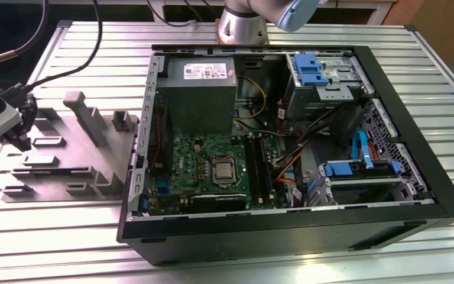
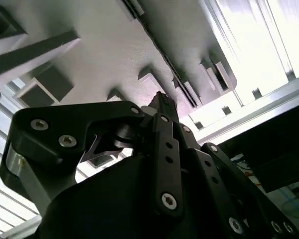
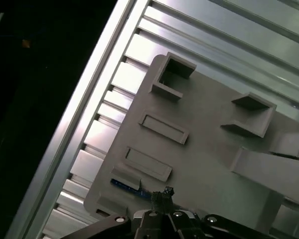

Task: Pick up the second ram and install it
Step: 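Pick up the second ram and move it above second insertion slot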

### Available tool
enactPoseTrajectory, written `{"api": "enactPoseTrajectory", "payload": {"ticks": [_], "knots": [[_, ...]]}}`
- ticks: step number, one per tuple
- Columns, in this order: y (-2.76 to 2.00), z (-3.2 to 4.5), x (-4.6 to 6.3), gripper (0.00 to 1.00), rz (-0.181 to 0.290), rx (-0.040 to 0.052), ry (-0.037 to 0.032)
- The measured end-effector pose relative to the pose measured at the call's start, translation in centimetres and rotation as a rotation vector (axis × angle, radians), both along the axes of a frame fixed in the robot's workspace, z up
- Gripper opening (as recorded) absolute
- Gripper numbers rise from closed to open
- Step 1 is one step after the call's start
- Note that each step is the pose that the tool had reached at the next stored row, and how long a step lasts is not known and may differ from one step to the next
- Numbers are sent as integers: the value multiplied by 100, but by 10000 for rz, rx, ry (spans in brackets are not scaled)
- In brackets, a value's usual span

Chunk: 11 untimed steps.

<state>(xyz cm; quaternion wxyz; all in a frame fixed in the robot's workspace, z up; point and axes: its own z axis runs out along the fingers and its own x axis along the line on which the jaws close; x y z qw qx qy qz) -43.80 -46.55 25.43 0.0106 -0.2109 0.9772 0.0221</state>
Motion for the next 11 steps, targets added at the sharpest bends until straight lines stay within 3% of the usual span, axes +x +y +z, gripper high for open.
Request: {"api": "enactPoseTrajectory", "payload": {"ticks": [11], "knots": [[0,-25,0,10,2010,0,-1]]}}
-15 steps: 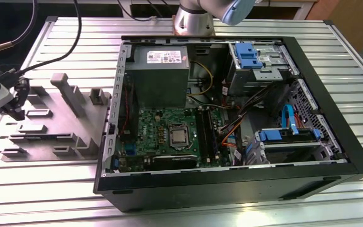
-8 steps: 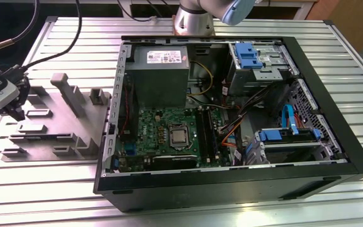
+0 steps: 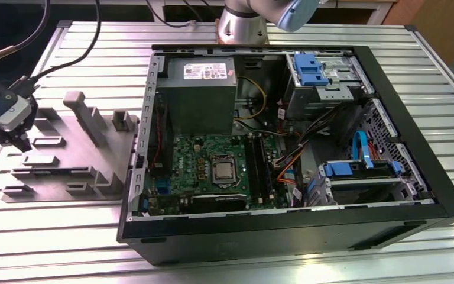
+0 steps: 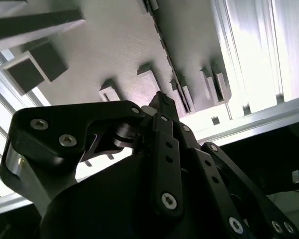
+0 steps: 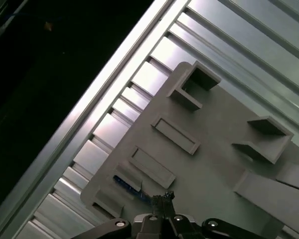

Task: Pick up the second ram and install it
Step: 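Pick up the second ram and move it above second insertion slot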

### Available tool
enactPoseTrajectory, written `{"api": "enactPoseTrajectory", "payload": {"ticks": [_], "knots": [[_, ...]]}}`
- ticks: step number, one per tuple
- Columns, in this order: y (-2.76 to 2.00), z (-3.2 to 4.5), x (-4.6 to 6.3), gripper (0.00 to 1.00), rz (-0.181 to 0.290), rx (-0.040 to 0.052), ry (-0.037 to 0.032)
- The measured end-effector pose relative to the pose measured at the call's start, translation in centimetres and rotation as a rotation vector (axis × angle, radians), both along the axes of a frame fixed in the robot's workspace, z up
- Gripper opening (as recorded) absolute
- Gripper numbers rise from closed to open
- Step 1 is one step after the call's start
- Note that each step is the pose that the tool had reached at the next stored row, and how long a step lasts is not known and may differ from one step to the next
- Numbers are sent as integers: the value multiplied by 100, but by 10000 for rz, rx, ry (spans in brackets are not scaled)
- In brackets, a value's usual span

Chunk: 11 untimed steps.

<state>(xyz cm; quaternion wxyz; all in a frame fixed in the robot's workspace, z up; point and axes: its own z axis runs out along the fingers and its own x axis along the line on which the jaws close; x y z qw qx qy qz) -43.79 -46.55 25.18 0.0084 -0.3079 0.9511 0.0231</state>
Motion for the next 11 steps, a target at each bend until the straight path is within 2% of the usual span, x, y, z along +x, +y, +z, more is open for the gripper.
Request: {"api": "enactPoseTrajectory", "payload": {"ticks": [11], "knots": [[0,-25,0,10,1990,0,0]]}}
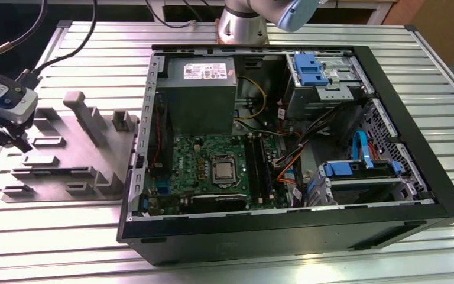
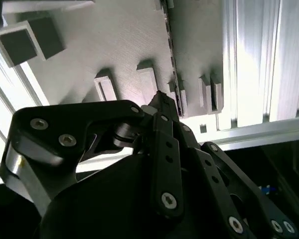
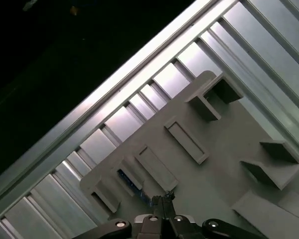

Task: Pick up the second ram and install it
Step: 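Pick up the second ram and move it above second insertion slot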

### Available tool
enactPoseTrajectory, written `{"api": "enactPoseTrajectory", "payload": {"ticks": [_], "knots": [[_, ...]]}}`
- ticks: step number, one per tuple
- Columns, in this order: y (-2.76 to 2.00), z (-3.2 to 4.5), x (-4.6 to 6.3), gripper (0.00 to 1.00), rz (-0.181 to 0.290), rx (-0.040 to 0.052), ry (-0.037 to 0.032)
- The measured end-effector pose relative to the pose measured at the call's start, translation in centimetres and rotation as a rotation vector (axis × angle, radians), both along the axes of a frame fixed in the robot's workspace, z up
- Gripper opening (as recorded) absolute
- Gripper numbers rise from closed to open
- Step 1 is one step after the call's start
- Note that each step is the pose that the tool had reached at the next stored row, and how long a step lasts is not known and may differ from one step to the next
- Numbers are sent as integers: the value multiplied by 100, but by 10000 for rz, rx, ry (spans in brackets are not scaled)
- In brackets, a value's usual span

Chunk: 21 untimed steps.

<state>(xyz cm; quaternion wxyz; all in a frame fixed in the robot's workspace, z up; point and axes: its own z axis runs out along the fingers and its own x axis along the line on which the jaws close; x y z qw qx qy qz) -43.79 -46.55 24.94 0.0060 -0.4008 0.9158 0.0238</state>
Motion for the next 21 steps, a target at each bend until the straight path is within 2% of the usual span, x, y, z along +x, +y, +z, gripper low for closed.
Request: {"api": "enactPoseTrajectory", "payload": {"ticks": [21], "knots": [[0,-54,0,10,3831,0,0]]}}
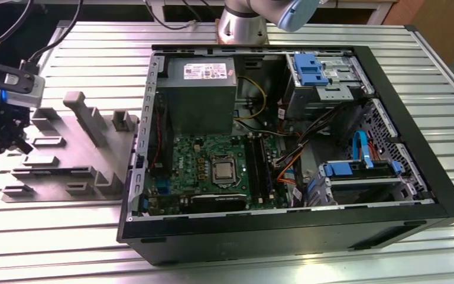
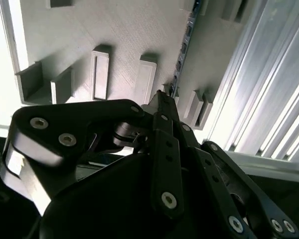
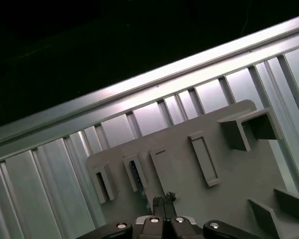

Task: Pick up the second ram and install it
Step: 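Pick up the second ram and move it above second insertion slot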

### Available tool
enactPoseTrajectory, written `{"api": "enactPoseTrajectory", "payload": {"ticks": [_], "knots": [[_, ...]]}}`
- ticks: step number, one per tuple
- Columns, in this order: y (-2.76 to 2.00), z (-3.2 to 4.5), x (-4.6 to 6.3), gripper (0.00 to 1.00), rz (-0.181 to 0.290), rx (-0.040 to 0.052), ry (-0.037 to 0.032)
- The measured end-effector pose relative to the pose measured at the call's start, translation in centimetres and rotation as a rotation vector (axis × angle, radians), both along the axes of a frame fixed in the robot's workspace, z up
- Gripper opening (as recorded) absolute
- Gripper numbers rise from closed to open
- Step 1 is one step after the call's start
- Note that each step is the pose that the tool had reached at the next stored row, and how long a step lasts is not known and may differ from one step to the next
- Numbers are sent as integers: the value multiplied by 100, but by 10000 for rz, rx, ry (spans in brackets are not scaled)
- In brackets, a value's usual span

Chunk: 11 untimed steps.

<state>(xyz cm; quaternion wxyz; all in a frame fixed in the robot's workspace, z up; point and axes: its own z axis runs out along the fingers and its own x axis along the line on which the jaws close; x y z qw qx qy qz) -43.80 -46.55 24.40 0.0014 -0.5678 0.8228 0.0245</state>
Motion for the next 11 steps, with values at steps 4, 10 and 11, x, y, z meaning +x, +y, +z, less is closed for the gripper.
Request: {"api": "enactPoseTrajectory", "payload": {"ticks": [4,10,11], "knots": [[0,-13,0,10,730,0,0],[-1,-22,0,10,1441,-6,2],[-1,-22,0,10,1441,-6,1]]}}
